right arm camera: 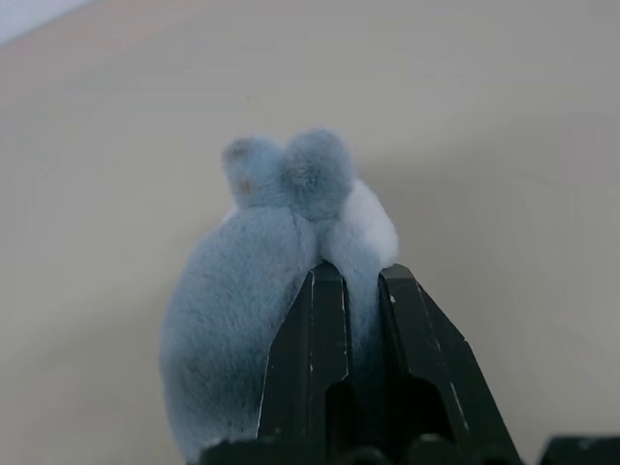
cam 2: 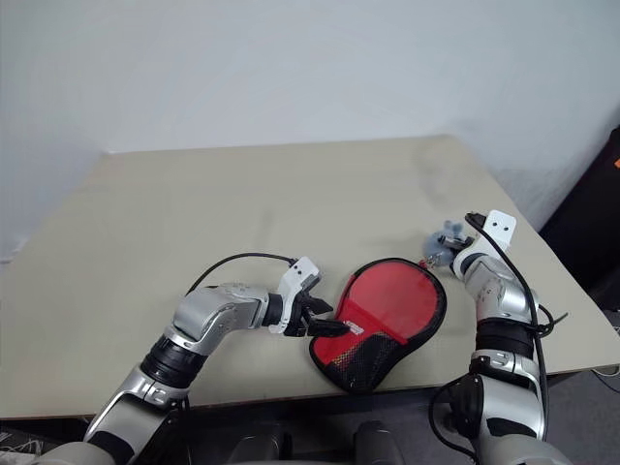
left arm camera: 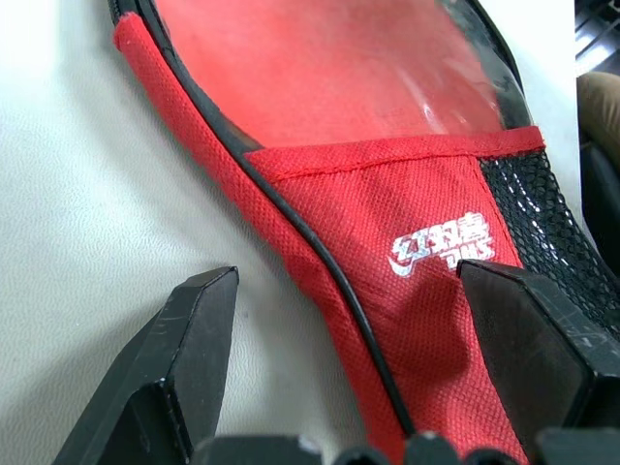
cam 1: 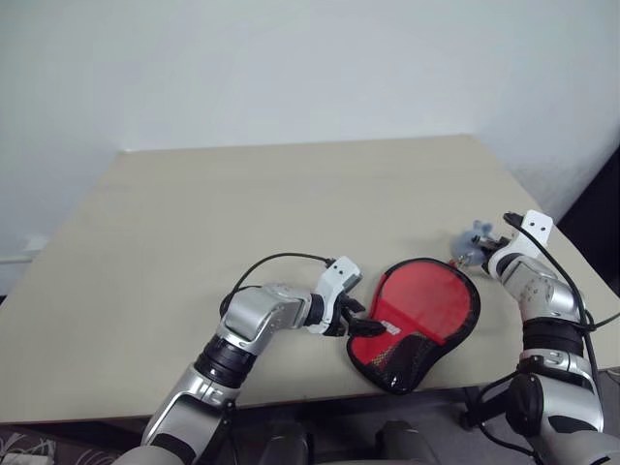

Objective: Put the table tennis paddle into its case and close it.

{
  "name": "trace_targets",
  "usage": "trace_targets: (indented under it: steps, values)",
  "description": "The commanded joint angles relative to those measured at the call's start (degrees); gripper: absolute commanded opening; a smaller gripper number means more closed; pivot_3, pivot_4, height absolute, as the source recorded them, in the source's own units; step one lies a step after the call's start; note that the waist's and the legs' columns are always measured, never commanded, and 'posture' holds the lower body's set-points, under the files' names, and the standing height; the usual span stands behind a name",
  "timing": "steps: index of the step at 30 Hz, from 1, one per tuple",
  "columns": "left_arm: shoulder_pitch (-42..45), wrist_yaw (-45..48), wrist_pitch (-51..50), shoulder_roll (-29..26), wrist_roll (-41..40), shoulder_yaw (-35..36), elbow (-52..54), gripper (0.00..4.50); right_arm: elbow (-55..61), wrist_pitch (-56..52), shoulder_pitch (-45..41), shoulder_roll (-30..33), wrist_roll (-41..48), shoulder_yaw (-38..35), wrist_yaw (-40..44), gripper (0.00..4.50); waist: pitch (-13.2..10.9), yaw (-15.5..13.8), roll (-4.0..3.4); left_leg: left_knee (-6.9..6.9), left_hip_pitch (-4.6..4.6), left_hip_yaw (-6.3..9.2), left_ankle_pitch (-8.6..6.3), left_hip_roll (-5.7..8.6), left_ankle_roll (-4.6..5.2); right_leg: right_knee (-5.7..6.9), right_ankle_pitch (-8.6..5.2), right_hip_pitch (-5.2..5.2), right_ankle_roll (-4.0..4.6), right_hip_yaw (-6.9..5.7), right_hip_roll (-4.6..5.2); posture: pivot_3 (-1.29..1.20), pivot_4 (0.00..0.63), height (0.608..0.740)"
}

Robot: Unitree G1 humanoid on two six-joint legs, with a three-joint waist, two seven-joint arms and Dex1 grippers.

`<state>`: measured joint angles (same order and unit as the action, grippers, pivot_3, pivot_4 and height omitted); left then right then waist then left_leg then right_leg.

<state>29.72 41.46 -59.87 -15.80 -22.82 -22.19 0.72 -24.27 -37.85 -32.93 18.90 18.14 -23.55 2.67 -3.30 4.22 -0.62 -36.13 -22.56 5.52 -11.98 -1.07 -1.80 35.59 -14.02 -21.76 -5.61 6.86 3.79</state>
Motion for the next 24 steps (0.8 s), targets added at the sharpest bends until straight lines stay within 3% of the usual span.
trace_targets:
  steps: [1,9,14,24]
  values:
    - [1.46,0.5,5.15,0.1,2.56,-1.31,-1.37,3.87,3.43,-2.66,1.29,-0.54,0.59,-0.36,-1.84,0.02,0.0,-0.1,0.0,0.0,0.0,0.0,0.01,0.02,0.02,0.0,0.0,0.0,0.0,0.02,0.0,0.0,0.0,0.74]
    - [6.27,1.47,19.79,2.06,6.13,0.96,-3.51,3.87,4.68,-2.13,-0.46,-1.75,2.53,-0.15,-0.14,0.02,-0.04,0.0,0.08,0.0,-0.1,-0.06,0.07,0.08,0.1,0.03,0.0,-0.12,0.0,0.15,0.01,0.0,0.0,0.74]
    - [9.59,1.31,24.3,6.58,5.74,2.91,-5.66,3.87,4.64,-1.55,-0.77,-1.95,2.43,0.94,0.67,0.02,-0.04,0.02,0.08,0.06,-0.11,-0.15,0.07,0.08,0.11,0.02,0.01,-0.17,-0.02,0.23,0.01,0.0,0.0,0.74]
    - [13.51,-0.13,39.35,13.29,23.01,-11.75,-26.69,3.87,4.81,-1.28,-0.51,-2.36,2.55,0.42,-0.46,0.02,-0.04,0.31,0.09,0.06,-0.13,-0.22,0.09,0.1,0.15,0.04,0.01,-0.24,-0.02,0.3,0.0,0.0,0.0,0.74]
